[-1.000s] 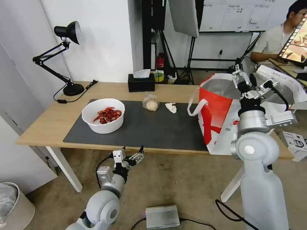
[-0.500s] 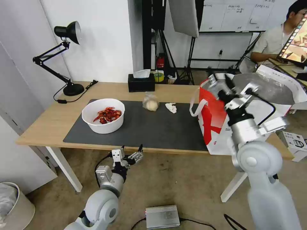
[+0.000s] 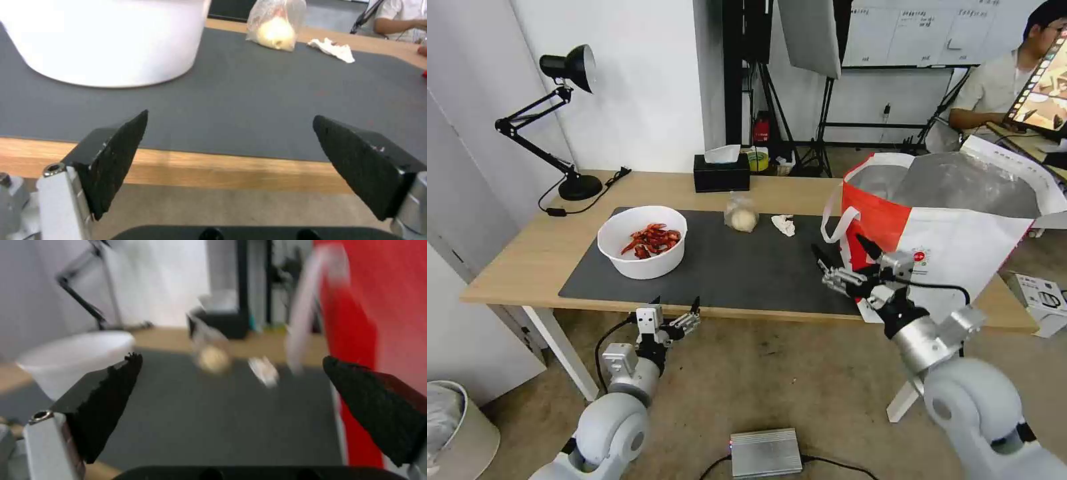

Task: Pick up the trash from the table and place it into the takeout bag.

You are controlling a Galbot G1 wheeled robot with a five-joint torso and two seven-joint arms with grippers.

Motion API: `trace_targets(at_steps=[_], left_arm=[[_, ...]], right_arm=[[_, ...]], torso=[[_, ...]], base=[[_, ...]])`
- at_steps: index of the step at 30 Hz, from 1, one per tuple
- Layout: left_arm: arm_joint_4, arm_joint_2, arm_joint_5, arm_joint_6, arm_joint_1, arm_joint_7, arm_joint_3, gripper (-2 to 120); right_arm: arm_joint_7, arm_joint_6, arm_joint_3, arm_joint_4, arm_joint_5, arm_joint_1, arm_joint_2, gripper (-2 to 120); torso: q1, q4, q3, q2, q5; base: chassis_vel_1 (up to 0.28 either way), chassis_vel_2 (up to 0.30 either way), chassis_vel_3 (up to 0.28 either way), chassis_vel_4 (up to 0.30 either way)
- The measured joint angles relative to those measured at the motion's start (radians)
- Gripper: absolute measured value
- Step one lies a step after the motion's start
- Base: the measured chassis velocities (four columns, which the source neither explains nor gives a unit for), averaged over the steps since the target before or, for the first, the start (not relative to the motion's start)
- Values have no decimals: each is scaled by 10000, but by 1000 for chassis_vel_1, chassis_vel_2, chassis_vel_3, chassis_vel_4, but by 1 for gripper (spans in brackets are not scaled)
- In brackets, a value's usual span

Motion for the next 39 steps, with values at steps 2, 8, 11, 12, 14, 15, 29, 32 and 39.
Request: trace_targets(at_steps=[2,8,11,12,14,15,29,32,39], left_arm=[[-29,62,64,9,72,82,-92,100],[-139,278,129,179,315,248,-486,100],[-203,312,131,222,378,287,-587,100],[-232,330,145,244,415,302,-624,100],[-254,359,159,272,450,308,-672,100],[-264,381,162,289,467,311,-696,100],[-331,562,336,576,916,470,-1134,100],[-341,573,348,691,939,478,-1178,100],[-400,590,315,841,1087,513,-1233,100]], right_arm=[[241,-55,-79,63,-24,-263,-92,100],[930,-241,-299,187,-56,-1081,-442,100],[1160,-313,-419,211,-101,-1246,-499,100],[1287,-369,-501,246,-120,-1330,-513,100],[1392,-438,-569,300,-156,-1404,-520,100],[1446,-478,-605,338,-172,-1453,-524,100],[2347,-663,-1180,359,-394,-1757,-348,100],[2578,-716,-1310,327,-410,-1735,-255,100],[2623,-721,-1426,196,-409,-1603,-108,100]], torso=[[-1,-1,-1,1,-1],[0,0,0,0,-1],[0,1,-1,0,0],[0,1,0,0,0],[0,1,0,0,-1],[0,1,-1,0,-1],[0,1,-1,0,-1],[0,1,-1,0,-1],[0,1,0,0,0]], base=[[0,0,0,0],[0,0,0,0],[0,0,0,0],[0,0,0,0],[0,0,0,0],[0,0,0,0],[0,0,0,0],[0,0,0,0],[0,0,0,0]])
